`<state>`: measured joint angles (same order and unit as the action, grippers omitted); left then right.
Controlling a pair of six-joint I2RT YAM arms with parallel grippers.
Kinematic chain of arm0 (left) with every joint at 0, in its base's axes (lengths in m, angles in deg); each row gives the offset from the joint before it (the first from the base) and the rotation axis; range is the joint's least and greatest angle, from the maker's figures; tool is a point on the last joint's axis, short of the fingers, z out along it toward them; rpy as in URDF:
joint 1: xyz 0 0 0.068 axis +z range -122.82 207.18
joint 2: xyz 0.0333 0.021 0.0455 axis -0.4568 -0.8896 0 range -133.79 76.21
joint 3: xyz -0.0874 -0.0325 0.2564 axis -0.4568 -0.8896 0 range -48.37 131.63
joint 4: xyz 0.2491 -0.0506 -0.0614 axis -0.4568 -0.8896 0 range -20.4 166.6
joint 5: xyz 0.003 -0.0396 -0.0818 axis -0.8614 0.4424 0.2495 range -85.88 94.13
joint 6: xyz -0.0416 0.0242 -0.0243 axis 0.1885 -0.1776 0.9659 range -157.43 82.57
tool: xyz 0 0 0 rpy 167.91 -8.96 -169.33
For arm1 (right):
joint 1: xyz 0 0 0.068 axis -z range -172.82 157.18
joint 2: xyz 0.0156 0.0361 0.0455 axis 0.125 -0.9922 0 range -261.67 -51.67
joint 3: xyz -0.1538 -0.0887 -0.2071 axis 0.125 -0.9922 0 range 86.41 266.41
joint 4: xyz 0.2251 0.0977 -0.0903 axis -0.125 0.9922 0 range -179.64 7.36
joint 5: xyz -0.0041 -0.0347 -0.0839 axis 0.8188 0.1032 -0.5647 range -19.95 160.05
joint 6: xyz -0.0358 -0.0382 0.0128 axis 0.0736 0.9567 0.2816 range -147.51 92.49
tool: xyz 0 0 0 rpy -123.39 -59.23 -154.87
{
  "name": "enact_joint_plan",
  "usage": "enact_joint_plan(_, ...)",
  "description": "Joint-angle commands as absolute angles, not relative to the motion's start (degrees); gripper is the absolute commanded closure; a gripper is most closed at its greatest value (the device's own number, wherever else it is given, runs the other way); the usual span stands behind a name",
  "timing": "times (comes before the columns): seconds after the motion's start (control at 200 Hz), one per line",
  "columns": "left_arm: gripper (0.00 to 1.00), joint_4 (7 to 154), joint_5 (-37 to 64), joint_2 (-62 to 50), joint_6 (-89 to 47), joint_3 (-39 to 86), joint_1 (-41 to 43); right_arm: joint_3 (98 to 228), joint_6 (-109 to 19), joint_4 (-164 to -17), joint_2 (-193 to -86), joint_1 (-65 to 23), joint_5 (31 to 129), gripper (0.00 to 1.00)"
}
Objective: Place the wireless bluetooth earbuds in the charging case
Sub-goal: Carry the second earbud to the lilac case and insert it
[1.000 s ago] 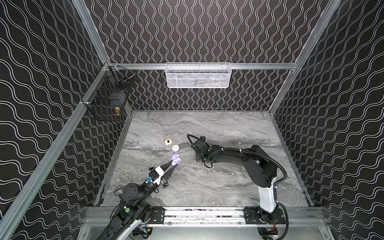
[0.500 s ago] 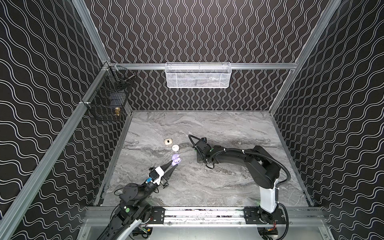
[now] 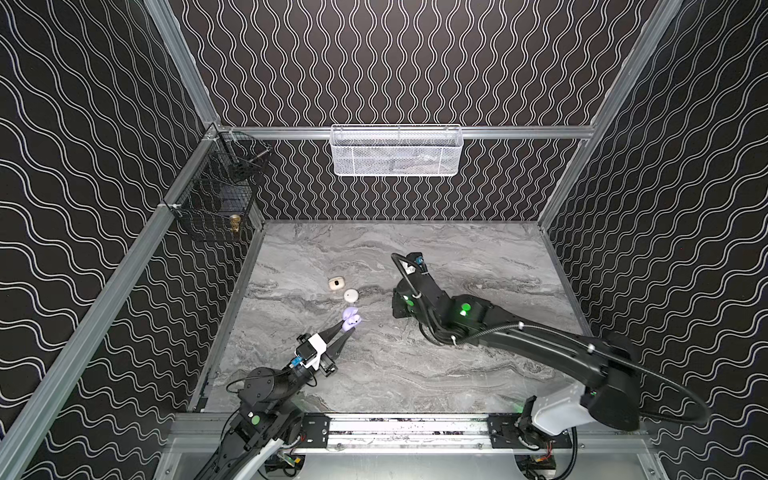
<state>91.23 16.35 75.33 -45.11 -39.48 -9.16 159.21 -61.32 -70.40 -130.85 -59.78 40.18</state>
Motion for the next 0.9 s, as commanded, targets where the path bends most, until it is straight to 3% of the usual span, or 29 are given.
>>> enact_joint_plan(0.0, 1.00, 94.60, 16.05, 75.42, -46.08, -39.83, -9.06, 158.05, -59.84, -79.10, -127.00, -64.39, 36.05, 0.88)
enact_joint_plan(0.3, 1.00, 96.41, 16.86, 75.43, -46.24, -40.12, -9.07, 155.12, -57.04, -96.93, -126.36, -74.57, 35.51, 0.88)
enact_joint_plan(0.891, 1.00, 96.99, 17.66, 75.42, -45.85, -40.13, -9.04, 146.24, -60.51, -115.31, -130.08, -75.17, 35.07, 0.87)
